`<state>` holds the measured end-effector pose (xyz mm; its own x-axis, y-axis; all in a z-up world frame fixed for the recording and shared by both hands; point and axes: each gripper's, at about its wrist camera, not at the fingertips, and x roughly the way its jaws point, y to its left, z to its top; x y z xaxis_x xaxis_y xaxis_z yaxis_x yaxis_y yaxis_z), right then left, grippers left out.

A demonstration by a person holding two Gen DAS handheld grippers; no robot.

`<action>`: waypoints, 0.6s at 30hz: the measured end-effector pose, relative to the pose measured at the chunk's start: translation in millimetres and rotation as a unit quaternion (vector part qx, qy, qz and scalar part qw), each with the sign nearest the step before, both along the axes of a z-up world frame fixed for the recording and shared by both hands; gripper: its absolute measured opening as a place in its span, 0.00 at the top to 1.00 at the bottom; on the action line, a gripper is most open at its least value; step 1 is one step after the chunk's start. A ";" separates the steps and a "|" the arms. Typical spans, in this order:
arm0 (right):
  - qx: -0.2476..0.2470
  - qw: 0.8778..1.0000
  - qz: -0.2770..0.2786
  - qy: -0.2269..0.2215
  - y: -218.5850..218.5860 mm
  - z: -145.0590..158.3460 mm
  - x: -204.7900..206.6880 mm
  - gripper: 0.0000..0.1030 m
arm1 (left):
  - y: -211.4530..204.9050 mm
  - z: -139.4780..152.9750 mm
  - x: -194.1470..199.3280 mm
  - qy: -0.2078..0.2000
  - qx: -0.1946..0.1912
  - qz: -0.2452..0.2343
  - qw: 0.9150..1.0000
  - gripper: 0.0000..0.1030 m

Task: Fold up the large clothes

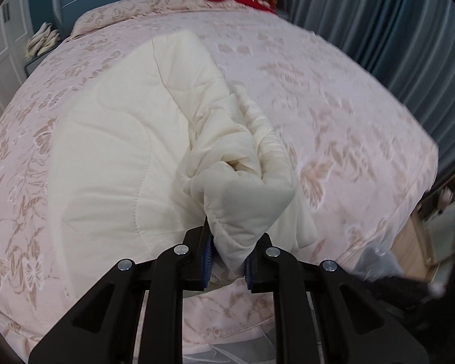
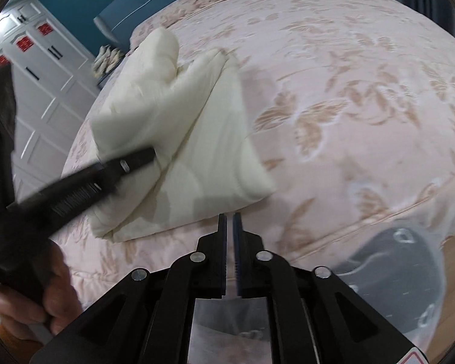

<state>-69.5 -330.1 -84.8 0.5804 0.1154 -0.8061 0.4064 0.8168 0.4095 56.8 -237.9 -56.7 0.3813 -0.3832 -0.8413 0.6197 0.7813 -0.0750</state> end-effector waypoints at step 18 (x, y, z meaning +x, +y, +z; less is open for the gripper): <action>0.052 0.996 0.022 -0.070 -29.9 95.2 162.0 0.40 | 145.3 46.4 7.1 0.000 -0.070 0.124 0.990 0.59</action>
<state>92.5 -360.0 10.5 0.6781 0.2222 -0.7006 0.3042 0.7829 0.5427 63.9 -92.7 -10.3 0.4774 -0.3909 -0.7869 0.4103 0.8911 -0.1937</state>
